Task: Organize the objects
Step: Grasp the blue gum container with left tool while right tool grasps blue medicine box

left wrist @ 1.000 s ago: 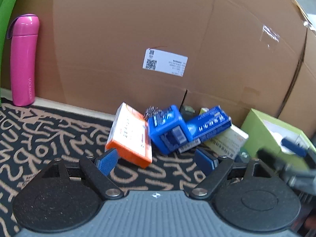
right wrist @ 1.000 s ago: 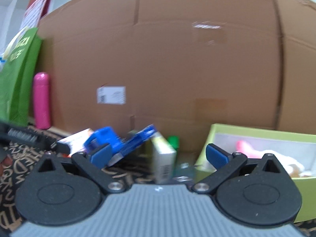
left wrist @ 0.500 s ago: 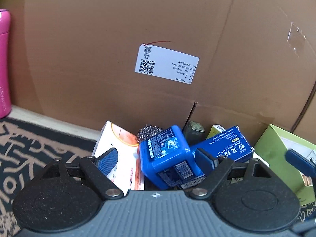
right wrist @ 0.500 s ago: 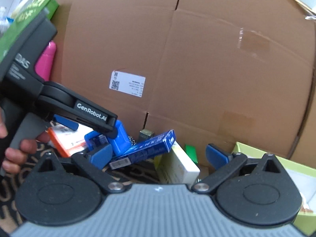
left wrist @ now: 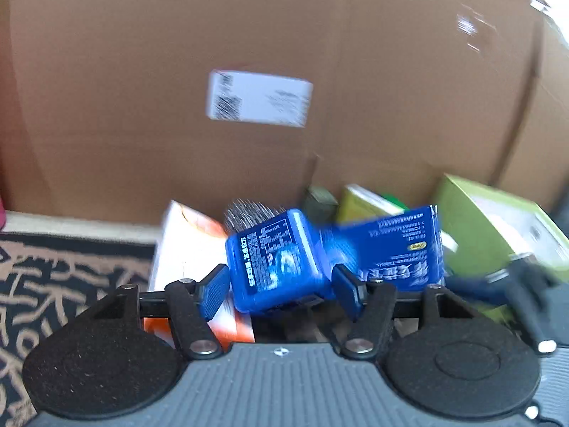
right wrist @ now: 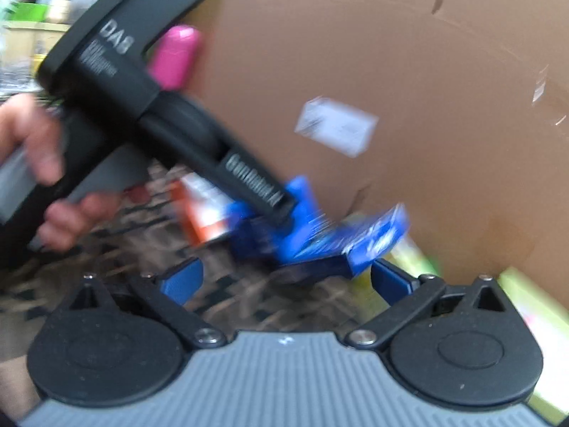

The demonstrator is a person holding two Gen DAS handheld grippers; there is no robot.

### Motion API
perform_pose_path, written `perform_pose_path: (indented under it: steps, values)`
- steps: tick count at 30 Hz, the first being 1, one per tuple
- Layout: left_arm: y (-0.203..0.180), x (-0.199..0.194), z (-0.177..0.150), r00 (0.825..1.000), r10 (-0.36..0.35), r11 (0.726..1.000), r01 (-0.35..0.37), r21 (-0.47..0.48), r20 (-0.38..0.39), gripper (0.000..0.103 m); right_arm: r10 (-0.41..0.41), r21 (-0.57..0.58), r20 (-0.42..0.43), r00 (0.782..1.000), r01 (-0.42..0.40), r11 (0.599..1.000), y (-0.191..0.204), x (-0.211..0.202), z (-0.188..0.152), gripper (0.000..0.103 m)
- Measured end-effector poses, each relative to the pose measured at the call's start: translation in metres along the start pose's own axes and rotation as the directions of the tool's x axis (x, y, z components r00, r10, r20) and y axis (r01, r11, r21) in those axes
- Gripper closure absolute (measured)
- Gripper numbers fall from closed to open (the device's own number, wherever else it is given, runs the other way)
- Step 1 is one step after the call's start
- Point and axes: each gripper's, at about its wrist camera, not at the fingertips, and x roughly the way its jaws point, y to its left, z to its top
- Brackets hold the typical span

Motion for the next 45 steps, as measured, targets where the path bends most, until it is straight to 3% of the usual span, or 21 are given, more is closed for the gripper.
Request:
perform_pose_path:
  steps: [2, 3, 5, 7, 9, 12, 17, 20, 23, 27, 29, 32, 37, 40, 42, 45]
  values:
    - [-0.008, -0.016, -0.015, 0.997, -0.051, 0.997, 0.054, 0.057, -0.055, 0.041, 0.137, 0.016, -0.044, 0.990, -0.136, 0.991, 0.010, -0.011, -0.007, 0.010]
    - [-0.010, -0.025, -0.023, 0.996, -0.059, 0.995, 0.064, 0.081, -0.068, 0.042, 0.132, -0.028, -0.033, 0.991, -0.133, 0.991, 0.018, -0.019, -0.009, 0.009]
    - [-0.011, -0.040, -0.036, 0.997, -0.043, 0.992, 0.050, 0.115, -0.063, 0.039, 0.085, -0.095, 0.011, 0.996, -0.084, 0.992, 0.026, -0.033, -0.009, 0.008]
    - [-0.004, -0.051, -0.041, 1.000, -0.002, 0.993, 0.006, 0.121, -0.030, 0.030, 0.051, -0.086, 0.015, 0.999, -0.049, 0.995, 0.025, -0.039, -0.006, 0.008]
    - [0.001, -0.058, -0.042, 1.000, 0.023, 0.993, -0.023, 0.118, 0.000, 0.026, 0.028, -0.047, 0.015, 1.000, -0.027, 0.999, 0.018, -0.040, -0.005, 0.008]
    - [0.007, -0.051, -0.029, 1.000, 0.024, 0.996, -0.024, 0.089, -0.001, 0.024, -0.023, 0.038, -0.013, 1.000, 0.024, 0.999, 0.006, -0.033, -0.004, 0.008]
    - [0.005, -0.043, -0.021, 1.000, 0.007, 0.999, -0.007, 0.048, -0.011, 0.019, -0.038, 0.167, -0.008, 0.999, 0.039, 0.985, -0.012, -0.036, -0.008, 0.008]
    - [-0.003, -0.033, -0.019, 0.999, 0.000, 1.000, 0.001, 0.020, -0.040, 0.019, -0.101, 0.189, -0.077, 0.992, 0.114, 0.975, -0.013, -0.037, -0.012, 0.008]
    - [-0.012, -0.022, -0.019, 0.998, 0.006, 1.000, -0.007, -0.003, -0.064, 0.019, -0.117, 0.319, -0.173, 0.978, 0.168, 0.933, -0.024, -0.036, -0.018, 0.000]
    - [-0.019, -0.009, -0.016, 0.996, 0.031, 0.999, -0.032, -0.015, -0.080, 0.020, 0.028, 0.574, -0.191, 0.981, 0.089, 0.814, -0.052, -0.035, -0.032, 0.000]
    - [-0.017, -0.007, -0.015, 0.997, 0.021, 0.999, -0.023, -0.023, -0.079, 0.026, 0.034, 0.617, -0.201, 0.979, 0.100, 0.780, -0.058, -0.031, -0.036, 0.000]
    - [-0.008, -0.013, -0.017, 0.997, -0.007, 0.999, 0.003, -0.049, -0.079, 0.026, -0.015, 0.594, -0.226, 0.974, 0.150, 0.791, -0.057, -0.024, -0.034, 0.000]
    - [0.013, -0.037, -0.027, 0.996, -0.026, 0.999, 0.023, -0.037, -0.079, 0.030, -0.036, 0.524, -0.246, 0.969, 0.164, 0.836, -0.047, 0.003, -0.023, 0.002]
    - [0.022, -0.050, -0.032, 0.994, -0.030, 0.999, 0.027, -0.032, -0.102, 0.030, -0.004, 0.427, -0.231, 0.973, 0.105, 0.898, -0.033, 0.015, -0.019, 0.014]
    - [0.027, -0.056, -0.036, 0.992, -0.028, 0.999, 0.023, -0.047, -0.121, 0.030, 0.017, 0.335, -0.214, 0.977, 0.057, 0.941, -0.020, 0.010, -0.016, 0.035]
    - [0.030, -0.063, -0.041, 0.990, -0.024, 0.998, 0.016, -0.063, -0.138, 0.033, 0.061, 0.273, -0.191, 0.980, -0.007, 0.962, -0.009, -0.006, -0.020, 0.047]
